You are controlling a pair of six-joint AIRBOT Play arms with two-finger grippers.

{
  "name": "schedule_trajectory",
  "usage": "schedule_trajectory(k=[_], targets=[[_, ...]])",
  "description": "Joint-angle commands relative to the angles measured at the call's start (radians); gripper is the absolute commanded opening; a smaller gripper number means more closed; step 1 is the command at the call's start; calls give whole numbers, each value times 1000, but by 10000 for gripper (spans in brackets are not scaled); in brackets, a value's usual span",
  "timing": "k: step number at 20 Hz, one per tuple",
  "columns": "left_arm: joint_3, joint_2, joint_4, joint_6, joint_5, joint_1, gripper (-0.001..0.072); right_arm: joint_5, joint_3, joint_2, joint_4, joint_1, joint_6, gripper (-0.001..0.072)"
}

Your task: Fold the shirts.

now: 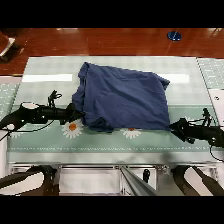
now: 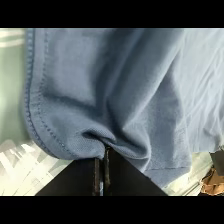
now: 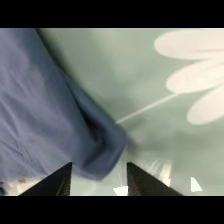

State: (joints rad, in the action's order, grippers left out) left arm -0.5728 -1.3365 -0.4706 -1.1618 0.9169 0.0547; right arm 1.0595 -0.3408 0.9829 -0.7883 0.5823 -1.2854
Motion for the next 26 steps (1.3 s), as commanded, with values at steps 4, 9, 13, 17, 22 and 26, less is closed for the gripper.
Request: schedule_trajectory(k=[4,9,13,17,22,26], targets=[[-19,0,3,2,11,0,23,-79,-99,250,244,-154,115,223],[-304,78,23,-3,124,68,22,21,-638,211,199,-306,64,22],[-742,174,33,-47,132,74,22,184,-1330,171,-72,-305,-55,22],[-1137,245,-62,-95,170,76,22,338,-1789,119,-194,-305,-129,22],[-1326,463,-395,-172,188,76,22,377,-1760,-155,-279,-305,-132,22],[-1325,657,-626,-196,264,76,22,451,-1703,-306,-401,-305,-179,22]])
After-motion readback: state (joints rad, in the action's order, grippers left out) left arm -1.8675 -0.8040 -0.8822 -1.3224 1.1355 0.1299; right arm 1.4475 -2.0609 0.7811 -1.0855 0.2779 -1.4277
